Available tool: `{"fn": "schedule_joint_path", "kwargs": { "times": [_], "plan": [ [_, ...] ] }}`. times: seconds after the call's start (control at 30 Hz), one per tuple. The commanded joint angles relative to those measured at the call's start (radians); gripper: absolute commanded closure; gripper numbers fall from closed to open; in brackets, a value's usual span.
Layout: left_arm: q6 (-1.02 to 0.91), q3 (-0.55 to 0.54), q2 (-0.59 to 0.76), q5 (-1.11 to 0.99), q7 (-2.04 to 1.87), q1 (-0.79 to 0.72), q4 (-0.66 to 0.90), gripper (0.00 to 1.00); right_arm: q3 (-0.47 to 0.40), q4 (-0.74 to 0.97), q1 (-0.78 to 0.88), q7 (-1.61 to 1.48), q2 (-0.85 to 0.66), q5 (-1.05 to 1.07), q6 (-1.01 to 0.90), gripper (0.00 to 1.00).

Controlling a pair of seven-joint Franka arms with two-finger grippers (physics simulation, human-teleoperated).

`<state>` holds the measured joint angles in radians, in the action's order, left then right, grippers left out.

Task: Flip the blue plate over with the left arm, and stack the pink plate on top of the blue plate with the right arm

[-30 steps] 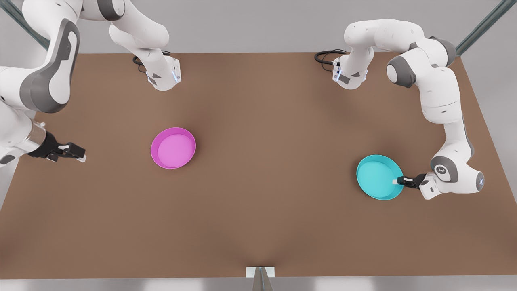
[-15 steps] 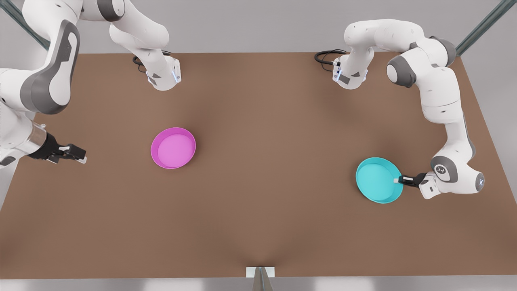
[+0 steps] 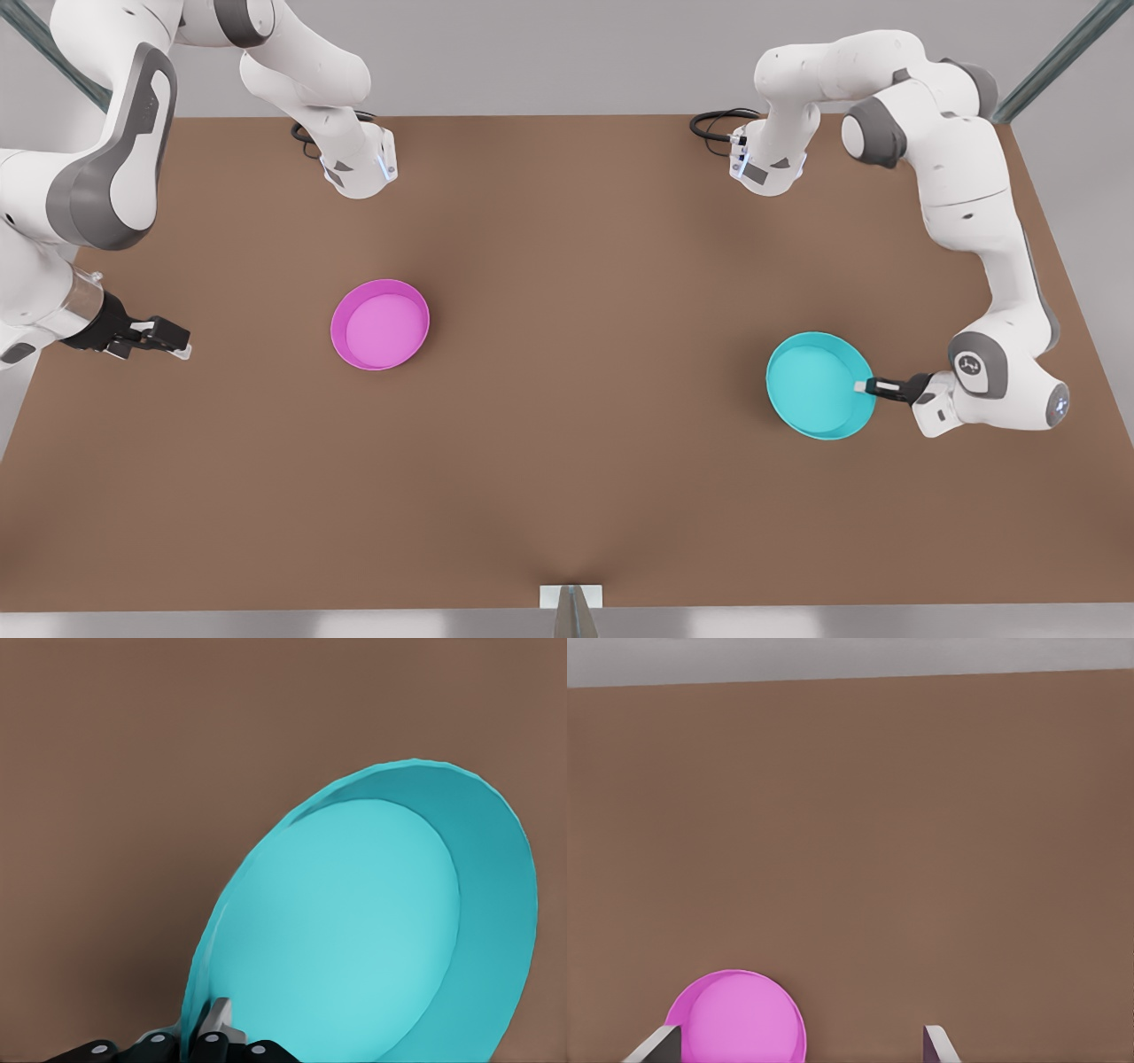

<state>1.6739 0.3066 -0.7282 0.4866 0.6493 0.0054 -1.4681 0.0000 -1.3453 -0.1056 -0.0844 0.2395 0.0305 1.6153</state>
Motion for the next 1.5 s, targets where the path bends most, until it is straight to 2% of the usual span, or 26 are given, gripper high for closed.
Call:
{"fn": "schedule_joint_path", "kwargs": {
  "times": [0.0,0.37,0.7,0.93,1.17,1.47],
  "plan": [
    [-0.006,0.000,0.006,0.027,-0.010,-0.008,0.000,0.79,0.000,0.000,0.000,0.000,0.000,0.000,0.000,0.00],
    [-0.017,-0.001,0.116,-0.286,-0.224,-0.243,0.029,0.79,0.005,0.008,0.000,0.002,0.000,-0.001,0.000,0.00],
    [-0.011,-0.001,0.125,-0.494,-0.519,-0.421,0.075,0.79,0.005,0.008,0.000,0.000,0.001,-0.001,0.015,0.00],
    [-0.016,-0.007,0.144,-0.908,-0.612,-0.564,0.075,0.79,0.005,0.008,0.000,0.002,0.001,-0.001,0.017,0.00],
    [-0.008,-0.009,0.128,-1.184,-0.777,-0.772,0.074,0.79,0.005,0.009,0.000,0.002,0.001,0.000,0.020,0.00],
    [-0.022,-0.007,0.032,-1.505,-1.050,-0.995,0.063,0.79,0.005,0.008,0.001,0.002,0.001,0.000,0.035,0.00]
  ]
}}
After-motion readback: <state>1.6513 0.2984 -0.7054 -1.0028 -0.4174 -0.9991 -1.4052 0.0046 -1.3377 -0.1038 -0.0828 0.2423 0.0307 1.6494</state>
